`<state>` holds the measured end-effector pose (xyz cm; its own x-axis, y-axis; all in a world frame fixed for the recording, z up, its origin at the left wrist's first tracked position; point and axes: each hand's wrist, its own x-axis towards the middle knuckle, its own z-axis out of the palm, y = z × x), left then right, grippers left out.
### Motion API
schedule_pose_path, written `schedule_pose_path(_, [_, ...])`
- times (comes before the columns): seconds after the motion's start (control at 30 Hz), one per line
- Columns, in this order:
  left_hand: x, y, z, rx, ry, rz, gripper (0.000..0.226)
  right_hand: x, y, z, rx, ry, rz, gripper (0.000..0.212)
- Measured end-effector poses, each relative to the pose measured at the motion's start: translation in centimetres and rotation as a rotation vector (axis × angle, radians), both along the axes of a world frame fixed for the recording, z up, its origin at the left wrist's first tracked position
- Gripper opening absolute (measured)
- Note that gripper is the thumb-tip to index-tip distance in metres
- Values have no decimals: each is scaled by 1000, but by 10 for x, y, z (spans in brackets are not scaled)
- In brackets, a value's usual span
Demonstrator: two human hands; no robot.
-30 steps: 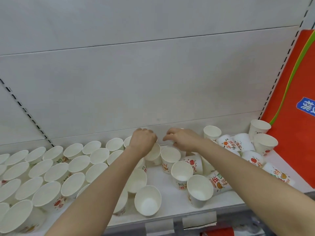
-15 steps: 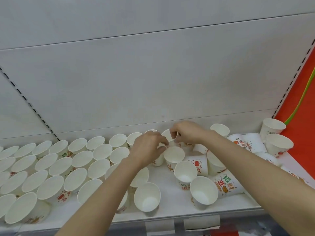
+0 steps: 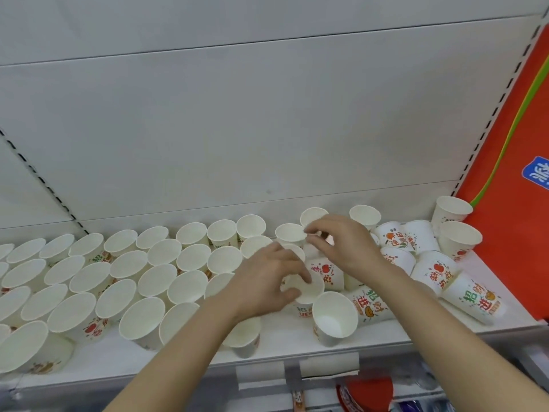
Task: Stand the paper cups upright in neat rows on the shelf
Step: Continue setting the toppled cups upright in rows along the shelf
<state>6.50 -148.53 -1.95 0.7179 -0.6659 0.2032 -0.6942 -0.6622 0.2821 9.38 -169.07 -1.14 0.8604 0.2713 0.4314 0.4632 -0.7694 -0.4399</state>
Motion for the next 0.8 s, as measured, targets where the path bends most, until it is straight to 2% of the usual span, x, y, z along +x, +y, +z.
schedule_pose_path(0.1, [-15, -9, -9, 140, -64, -63, 20, -63, -16, -7, 78, -163, 1, 26])
schedule_pose_path(0.23, [-22, -4, -13, 201, -205, 0, 5, -127, -26, -33, -23, -219, 16, 39])
schedule_pose_path(0.33, [-25, 10, -16, 242, -258, 60, 10, -141, -20, -53, -136, -278, 31, 35])
schedule_pose_path(0.43, [-29, 18, -15, 279, -267, 111, 11, -138, -7, -68, -135, -296, 28, 23])
schedule_pose_path(0.53, [-32, 22, -5, 249, -174, 131, 18, -134, 11, -78, -91, -284, 18, 14])
schedule_pose_path(0.63, [-28, 27, 9, 61, -45, 140, 22, -130, 30, -84, -66, -255, 28, 10])
schedule_pose_path(0.73, [-12, 16, 21, -62, -62, 156, 20, -129, 41, -82, -11, -245, 21, 12])
schedule_pose_path(0.8, [2, -3, 25, -49, -81, 142, 22, -132, 39, -77, 74, -245, -7, 21])
